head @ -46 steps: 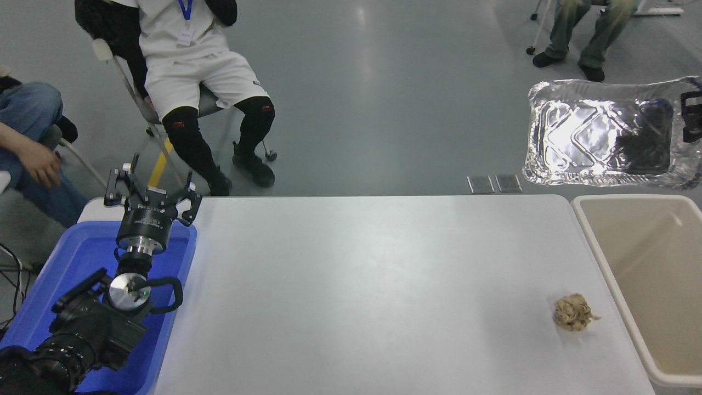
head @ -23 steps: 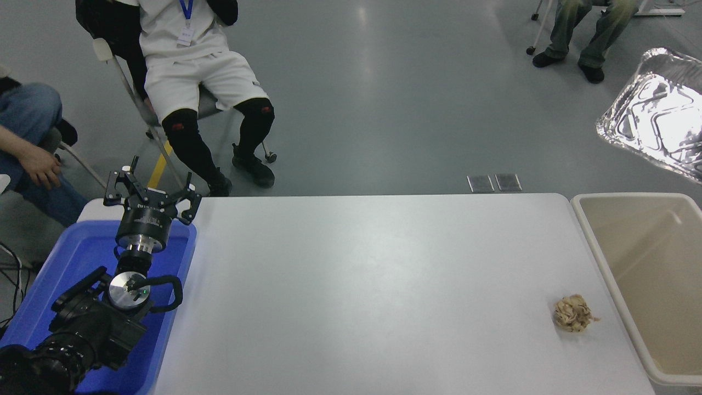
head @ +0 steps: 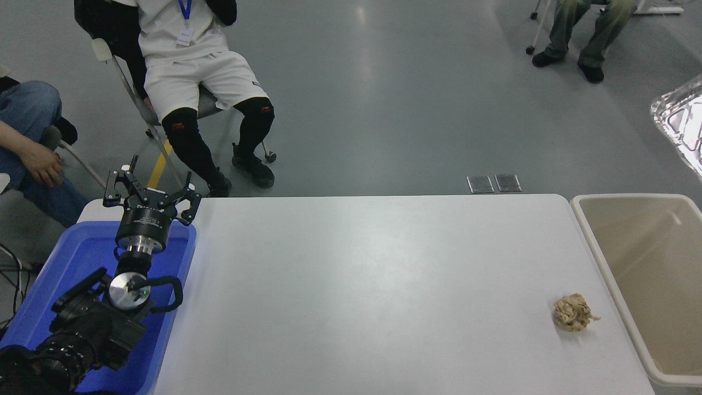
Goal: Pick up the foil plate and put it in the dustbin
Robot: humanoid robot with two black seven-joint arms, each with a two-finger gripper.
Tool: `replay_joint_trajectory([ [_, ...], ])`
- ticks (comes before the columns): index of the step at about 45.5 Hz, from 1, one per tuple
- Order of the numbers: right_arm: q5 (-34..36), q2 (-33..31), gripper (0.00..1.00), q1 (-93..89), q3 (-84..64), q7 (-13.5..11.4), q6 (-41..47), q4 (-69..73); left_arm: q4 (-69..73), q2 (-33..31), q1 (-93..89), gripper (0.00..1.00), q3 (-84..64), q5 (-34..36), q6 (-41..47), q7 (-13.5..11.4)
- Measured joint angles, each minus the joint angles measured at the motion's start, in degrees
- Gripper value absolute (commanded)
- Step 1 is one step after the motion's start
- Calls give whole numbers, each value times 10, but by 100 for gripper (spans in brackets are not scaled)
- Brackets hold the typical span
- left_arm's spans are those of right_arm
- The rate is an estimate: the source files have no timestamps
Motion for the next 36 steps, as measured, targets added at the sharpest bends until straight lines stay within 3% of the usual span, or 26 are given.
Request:
replay_joint_trajectory([
  [36, 29, 201, 0, -327, 255, 2, -172, -226, 0, 0, 0, 99, 0, 0, 0, 0],
])
